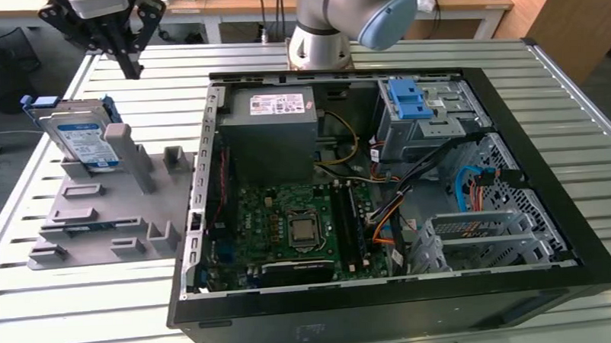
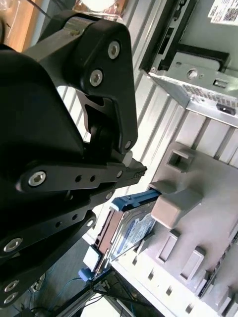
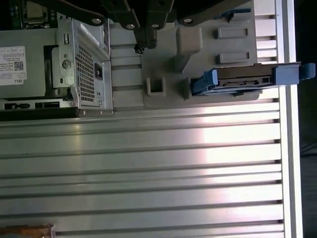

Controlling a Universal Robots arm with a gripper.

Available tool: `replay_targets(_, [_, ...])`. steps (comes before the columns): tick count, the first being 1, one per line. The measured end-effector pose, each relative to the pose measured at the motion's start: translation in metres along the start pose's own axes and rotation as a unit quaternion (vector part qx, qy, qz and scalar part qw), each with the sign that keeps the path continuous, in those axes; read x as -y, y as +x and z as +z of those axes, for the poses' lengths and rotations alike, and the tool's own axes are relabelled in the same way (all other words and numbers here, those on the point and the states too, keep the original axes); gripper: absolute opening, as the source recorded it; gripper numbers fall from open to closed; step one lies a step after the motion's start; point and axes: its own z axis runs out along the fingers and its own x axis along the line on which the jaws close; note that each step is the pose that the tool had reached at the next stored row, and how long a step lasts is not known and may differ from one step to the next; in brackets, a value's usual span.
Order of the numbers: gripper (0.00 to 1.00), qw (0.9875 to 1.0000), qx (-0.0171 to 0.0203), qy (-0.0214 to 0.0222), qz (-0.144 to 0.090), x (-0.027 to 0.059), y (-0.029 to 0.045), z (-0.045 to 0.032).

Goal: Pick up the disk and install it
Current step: 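Reach for the disk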

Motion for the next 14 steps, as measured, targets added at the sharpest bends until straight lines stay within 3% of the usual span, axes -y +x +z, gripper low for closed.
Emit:
replay_targets(9, [0.11,1.0,-0.0018,0.0001,0.0,0.0027,0.0357,0.0014])
replay_targets(14, [0.11,1.0,-0.0019,0.0002,0.0,0.0028,0.037,0.0014])
